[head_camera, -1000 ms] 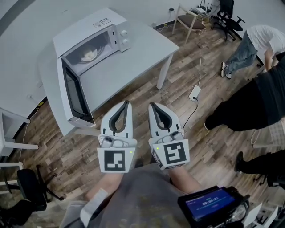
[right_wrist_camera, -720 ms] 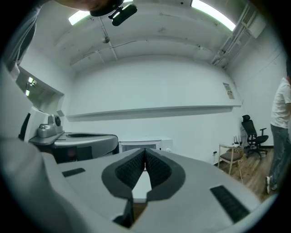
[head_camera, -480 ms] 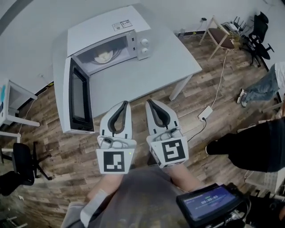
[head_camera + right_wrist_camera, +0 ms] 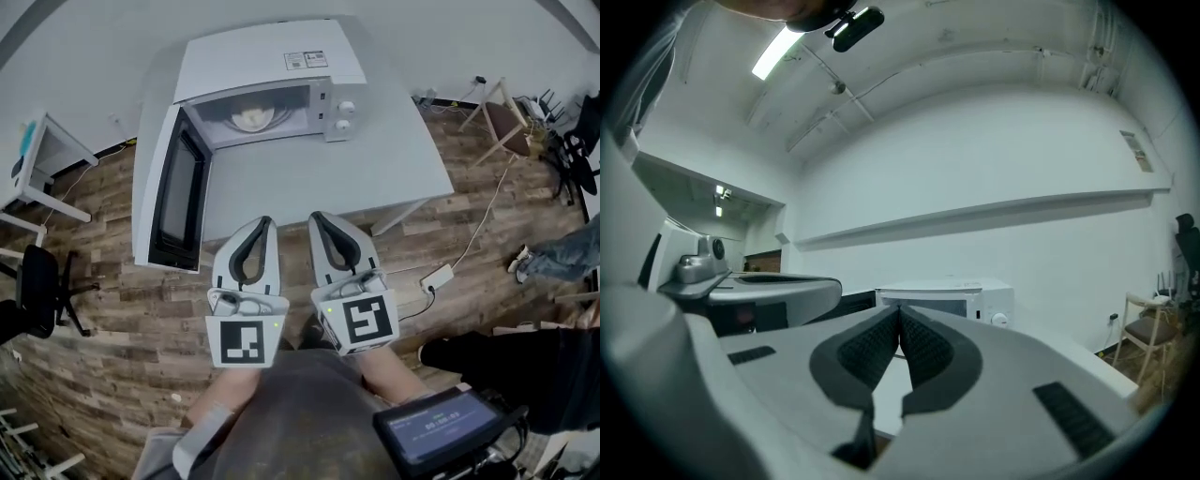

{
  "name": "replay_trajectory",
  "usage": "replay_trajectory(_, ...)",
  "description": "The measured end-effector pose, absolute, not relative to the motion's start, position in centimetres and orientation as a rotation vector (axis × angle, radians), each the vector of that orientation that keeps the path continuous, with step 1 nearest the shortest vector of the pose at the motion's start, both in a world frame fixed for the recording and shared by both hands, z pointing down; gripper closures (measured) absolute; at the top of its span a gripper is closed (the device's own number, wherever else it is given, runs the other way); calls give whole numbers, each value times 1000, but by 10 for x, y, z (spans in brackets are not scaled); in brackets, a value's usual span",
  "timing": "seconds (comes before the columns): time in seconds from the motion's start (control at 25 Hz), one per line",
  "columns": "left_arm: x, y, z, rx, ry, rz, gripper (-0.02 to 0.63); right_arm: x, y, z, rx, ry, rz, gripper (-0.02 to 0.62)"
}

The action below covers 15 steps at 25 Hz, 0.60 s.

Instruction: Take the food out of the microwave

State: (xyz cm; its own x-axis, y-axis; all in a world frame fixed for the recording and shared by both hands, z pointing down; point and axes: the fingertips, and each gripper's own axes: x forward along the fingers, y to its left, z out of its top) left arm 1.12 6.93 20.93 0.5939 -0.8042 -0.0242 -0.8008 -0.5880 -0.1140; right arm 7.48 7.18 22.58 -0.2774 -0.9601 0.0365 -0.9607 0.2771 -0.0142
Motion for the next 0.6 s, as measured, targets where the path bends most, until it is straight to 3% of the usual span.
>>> replay_trajectory(0.6, -14, 5, 231, -2707, 1486, -62, 598, 52, 5, 244, 1767, -2519, 80, 588)
